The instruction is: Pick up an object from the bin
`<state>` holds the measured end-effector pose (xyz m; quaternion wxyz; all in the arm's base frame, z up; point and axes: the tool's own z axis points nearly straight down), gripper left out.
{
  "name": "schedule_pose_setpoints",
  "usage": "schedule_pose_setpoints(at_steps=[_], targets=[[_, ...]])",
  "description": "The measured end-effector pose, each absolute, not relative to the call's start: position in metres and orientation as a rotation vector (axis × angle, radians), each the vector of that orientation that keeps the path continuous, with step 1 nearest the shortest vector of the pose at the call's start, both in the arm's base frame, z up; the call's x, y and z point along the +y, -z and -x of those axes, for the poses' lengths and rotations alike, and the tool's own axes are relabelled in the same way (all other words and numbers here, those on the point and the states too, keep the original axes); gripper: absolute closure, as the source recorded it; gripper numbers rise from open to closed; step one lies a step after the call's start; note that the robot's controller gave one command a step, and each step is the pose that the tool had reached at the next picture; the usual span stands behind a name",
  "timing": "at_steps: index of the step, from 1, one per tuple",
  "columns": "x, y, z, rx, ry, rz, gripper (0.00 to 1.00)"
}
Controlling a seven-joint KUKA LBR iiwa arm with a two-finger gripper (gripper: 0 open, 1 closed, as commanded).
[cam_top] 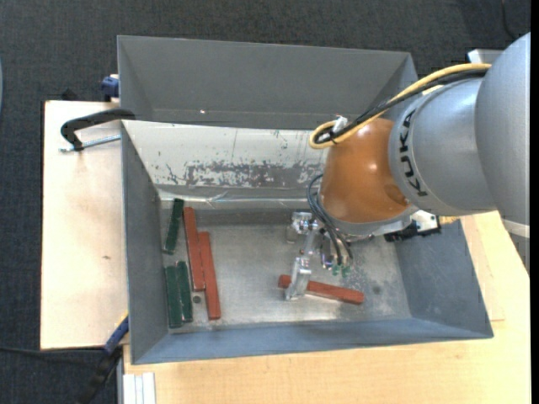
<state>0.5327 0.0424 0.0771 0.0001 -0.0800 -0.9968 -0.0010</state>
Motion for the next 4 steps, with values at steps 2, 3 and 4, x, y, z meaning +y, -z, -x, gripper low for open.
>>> schedule_pose_setpoints(at_steps=[2, 3, 4], targets=[[0.015, -0.077, -0.517, -3.141, 0.002, -0.037, 1.0], [0.001, -0.198, -0.562, -3.147, 0.002, 0.029, 1.0], [0.001, -0.198, -0.562, -3.146, 0.002, 0.029, 1.0]])
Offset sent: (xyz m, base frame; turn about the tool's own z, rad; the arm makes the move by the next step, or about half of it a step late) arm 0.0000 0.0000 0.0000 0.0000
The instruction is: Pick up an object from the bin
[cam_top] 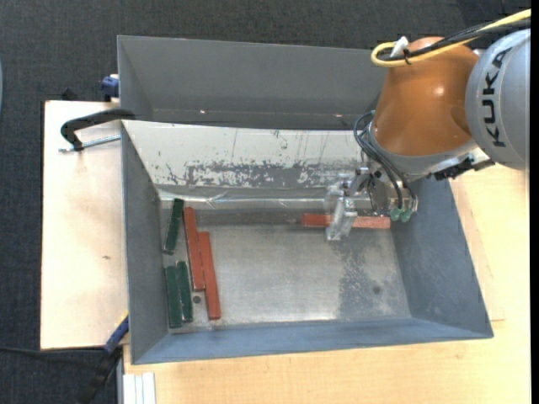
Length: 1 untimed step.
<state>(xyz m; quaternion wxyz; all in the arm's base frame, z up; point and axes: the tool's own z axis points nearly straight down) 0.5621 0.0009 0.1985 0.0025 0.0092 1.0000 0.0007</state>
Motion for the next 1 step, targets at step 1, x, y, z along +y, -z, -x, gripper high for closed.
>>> schedule_pose_setpoints(at_steps=[1], targets=[[-0.0068, -0.242, -0.5601, 3.139, -0.002, 0.086, 1.0]])
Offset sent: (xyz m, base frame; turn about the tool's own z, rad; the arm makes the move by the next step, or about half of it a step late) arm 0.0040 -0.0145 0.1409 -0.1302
